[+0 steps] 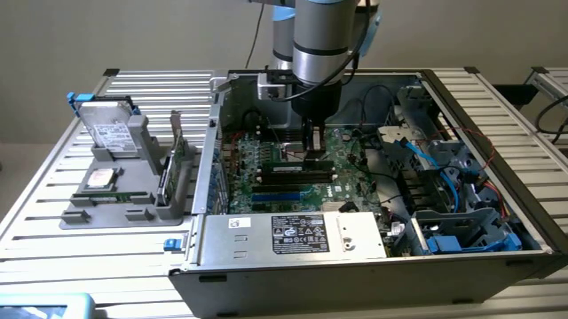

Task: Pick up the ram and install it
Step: 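Insert the ram into the slot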

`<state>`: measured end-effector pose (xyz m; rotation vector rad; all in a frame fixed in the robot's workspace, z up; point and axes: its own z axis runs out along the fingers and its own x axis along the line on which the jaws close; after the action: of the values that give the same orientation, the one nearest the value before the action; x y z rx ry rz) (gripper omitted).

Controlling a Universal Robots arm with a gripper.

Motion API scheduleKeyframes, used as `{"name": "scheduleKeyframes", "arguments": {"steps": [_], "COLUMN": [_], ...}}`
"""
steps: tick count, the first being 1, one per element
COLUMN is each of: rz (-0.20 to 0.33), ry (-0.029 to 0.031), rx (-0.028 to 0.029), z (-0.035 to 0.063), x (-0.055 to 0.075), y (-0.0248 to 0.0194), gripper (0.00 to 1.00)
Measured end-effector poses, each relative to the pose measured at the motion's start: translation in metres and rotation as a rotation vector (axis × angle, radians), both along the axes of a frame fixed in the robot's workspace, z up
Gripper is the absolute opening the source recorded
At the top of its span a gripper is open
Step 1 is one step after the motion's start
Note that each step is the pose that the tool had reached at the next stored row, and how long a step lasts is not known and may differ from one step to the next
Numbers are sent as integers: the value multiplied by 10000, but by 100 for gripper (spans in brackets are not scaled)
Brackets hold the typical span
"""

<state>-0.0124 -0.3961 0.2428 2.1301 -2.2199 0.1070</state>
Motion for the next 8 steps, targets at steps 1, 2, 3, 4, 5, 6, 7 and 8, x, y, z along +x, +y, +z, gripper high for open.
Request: {"name": "scheduleKeyframes", "arguments": {"steps": [1, 2, 3, 4, 5, 6, 7, 8], "rz": [1, 1, 2, 3, 2, 2, 4, 7], "ry": [2, 2, 2, 3, 3, 4, 4, 3], "rx": [-1, 0, 0, -1, -1, -3, -2, 1], "z": [-8, -15, -23, -31, -35, -36, -38, -42], "x": [1, 2, 4, 7, 9, 9, 10, 11], "y": [0, 0, 0, 0, 0, -1, 0, 3], "gripper": [12, 12, 12, 12, 12, 12, 12, 12]}}
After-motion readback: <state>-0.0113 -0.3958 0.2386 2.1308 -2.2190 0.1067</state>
